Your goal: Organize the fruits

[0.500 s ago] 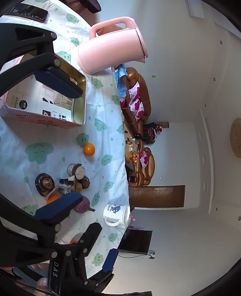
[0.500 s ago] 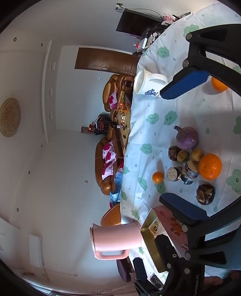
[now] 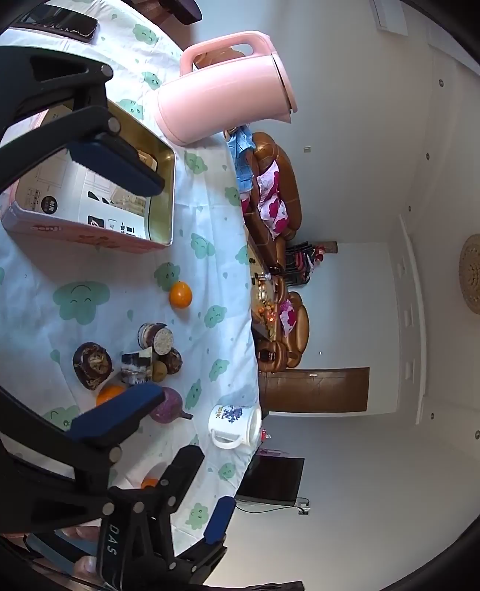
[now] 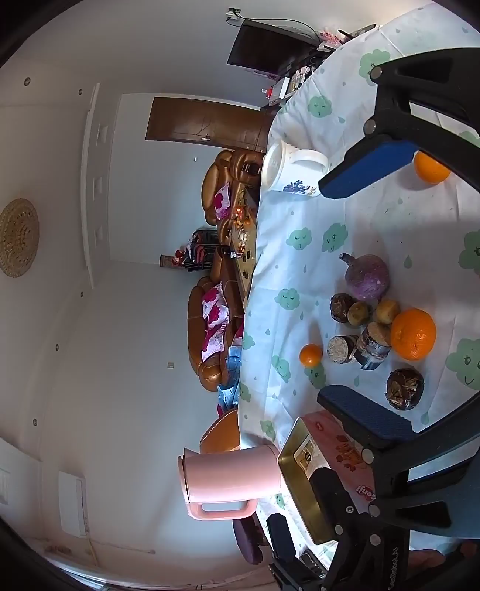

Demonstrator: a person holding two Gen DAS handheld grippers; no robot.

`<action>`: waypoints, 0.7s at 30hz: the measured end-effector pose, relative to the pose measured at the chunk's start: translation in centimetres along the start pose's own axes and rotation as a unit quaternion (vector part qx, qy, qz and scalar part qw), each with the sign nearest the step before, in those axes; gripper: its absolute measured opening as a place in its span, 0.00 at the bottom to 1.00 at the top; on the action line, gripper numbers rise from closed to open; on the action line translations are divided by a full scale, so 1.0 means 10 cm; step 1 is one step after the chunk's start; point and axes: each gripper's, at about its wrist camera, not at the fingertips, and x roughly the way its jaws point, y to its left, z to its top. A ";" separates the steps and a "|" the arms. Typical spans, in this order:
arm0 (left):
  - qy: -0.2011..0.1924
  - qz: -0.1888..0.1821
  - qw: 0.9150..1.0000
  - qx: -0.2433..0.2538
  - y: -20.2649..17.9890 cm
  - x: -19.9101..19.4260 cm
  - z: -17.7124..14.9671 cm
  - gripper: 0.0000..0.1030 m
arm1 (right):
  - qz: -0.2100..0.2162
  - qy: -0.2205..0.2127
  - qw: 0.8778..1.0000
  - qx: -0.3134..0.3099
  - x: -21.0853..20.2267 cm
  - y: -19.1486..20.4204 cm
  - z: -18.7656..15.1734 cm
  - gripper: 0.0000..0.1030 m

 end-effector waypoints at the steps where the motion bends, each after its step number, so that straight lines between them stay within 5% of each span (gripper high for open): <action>1: 0.000 0.000 1.000 0.000 0.00 0.00 0.00 1.00 | -0.001 0.004 1.000 0.003 0.04 0.00 0.04 0.99; 21: -0.002 0.001 1.000 -0.001 0.04 -0.02 0.05 1.00 | -0.001 0.006 1.000 0.005 0.04 0.01 0.03 0.99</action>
